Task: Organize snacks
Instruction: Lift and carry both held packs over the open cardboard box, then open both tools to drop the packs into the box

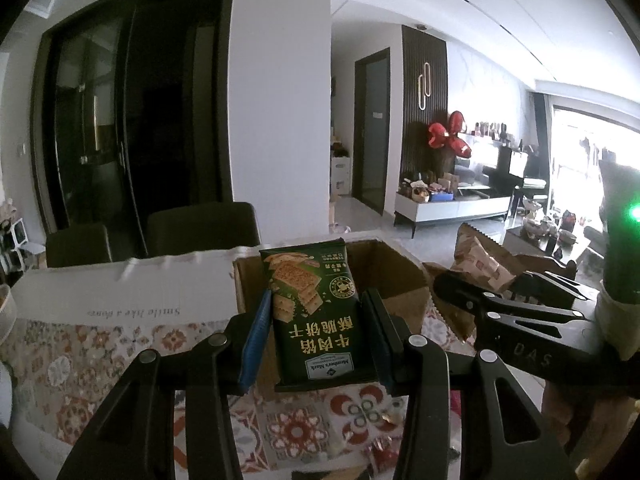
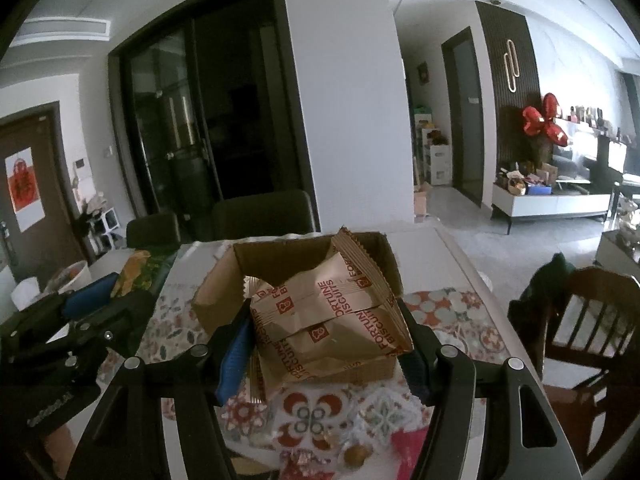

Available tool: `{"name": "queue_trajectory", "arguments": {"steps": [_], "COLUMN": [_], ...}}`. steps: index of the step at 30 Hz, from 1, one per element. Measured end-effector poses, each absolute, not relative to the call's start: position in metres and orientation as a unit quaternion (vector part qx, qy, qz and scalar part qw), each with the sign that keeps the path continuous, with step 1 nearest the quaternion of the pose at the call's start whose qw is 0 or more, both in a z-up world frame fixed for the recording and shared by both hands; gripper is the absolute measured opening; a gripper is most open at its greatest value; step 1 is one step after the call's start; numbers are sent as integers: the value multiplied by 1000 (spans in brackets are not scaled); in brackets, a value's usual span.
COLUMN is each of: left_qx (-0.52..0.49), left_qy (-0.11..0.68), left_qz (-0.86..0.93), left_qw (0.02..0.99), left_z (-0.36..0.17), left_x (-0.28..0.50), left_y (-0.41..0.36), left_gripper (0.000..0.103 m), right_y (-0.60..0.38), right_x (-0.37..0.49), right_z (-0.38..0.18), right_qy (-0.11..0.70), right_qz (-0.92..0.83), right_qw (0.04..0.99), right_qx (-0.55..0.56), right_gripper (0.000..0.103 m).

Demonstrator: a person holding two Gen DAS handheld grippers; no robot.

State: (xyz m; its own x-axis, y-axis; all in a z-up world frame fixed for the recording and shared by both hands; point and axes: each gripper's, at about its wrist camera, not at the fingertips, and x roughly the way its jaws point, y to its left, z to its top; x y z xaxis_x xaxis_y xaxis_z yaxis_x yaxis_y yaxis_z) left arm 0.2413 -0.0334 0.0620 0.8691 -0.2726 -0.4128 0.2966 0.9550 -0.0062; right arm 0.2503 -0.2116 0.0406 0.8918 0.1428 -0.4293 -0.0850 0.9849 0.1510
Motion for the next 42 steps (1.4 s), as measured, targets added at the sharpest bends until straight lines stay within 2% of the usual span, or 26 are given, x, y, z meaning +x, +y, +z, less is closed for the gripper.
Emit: {"name": "queue_trajectory", "arguments": {"steps": [8,15,28,29,31,32,33,35,42], "left_qx": [35,10,3,3,7,6,6,11,28], "left_qy": [220,287,355,358,364,363,360,352,312], "left_qz": [-146,-150,-146,-145,-141,-137,-132,-127,-105], "left_qw": [964,946,924,922,921,922,924,927,944], "left_z": [70,60,35,35,33,33,33,34,46], "left_x": [280,339,390,393,395,396,397,394,370], "left_y": [-38,-41,-50,-51,-50,-49,-47,-45,-36], "left_gripper": [45,45,45,46,54,63,66,67,79], "right_y": [-213,-211,-217,-217,-218,-215,-215,-214,-209], "right_x": [293,337,393,395,400,401,402,403,385], "right_z": [53,59,25,24,20,21,20,20,24], "right_qy": [242,275,354,356,363,363,363,359,343], "right_qz": [71,77,94,93,93,92,88,82,61], "right_qw": [967,958,930,929,926,926,927,929,937], "right_qx": [33,20,43,41,40,38,36,32,12], "right_gripper": [65,65,66,66,67,70,77,82,83]}}
